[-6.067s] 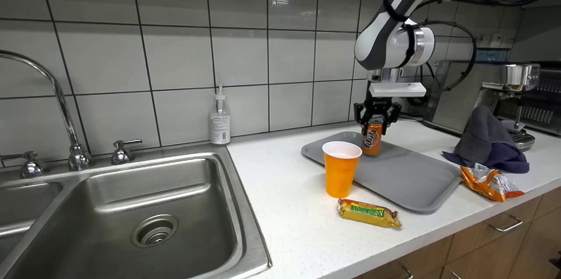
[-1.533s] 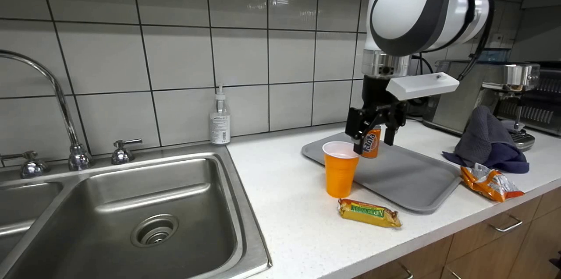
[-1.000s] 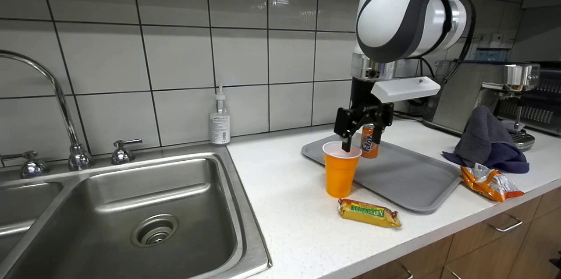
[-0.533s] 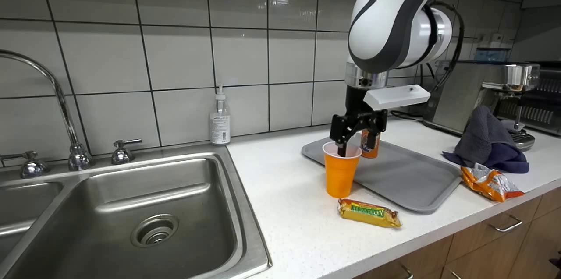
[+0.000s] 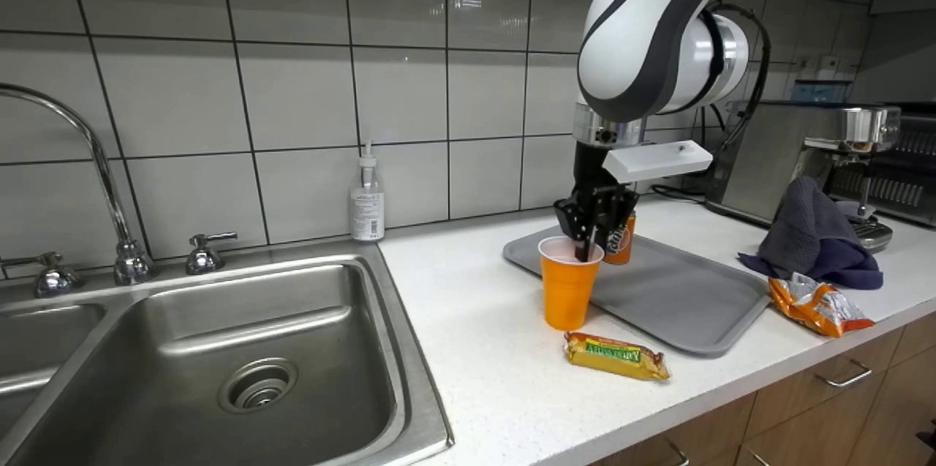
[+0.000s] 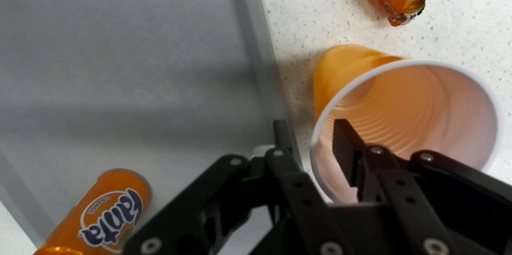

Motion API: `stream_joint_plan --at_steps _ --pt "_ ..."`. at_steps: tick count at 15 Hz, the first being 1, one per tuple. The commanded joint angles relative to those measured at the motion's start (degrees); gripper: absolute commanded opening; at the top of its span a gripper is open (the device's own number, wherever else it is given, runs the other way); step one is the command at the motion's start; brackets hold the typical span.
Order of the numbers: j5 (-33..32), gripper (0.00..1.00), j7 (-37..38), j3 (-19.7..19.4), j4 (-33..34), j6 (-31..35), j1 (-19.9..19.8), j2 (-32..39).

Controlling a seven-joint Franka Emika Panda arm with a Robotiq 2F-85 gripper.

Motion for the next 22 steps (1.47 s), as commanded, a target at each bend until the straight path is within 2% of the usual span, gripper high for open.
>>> stream_joint_plan --at_steps 1,2,11,17,22 --pt "-1.26 0.05 1.58 -0.87 0.01 0.29 0.92 -0.73" --pt "-1.19 0.00 1.57 -0.89 -0.19 0.38 0.87 -0.93" --pt "1.39 0.01 0.45 0.07 -2.96 1.57 -0.03 -5.71" --pt "7.47 0.01 -2.85 0.57 -4.32 1.34 -1.77 -9.75" --pt "13.62 0.01 -6.79 0.13 -3.49 0.97 -3.66 -9.85"
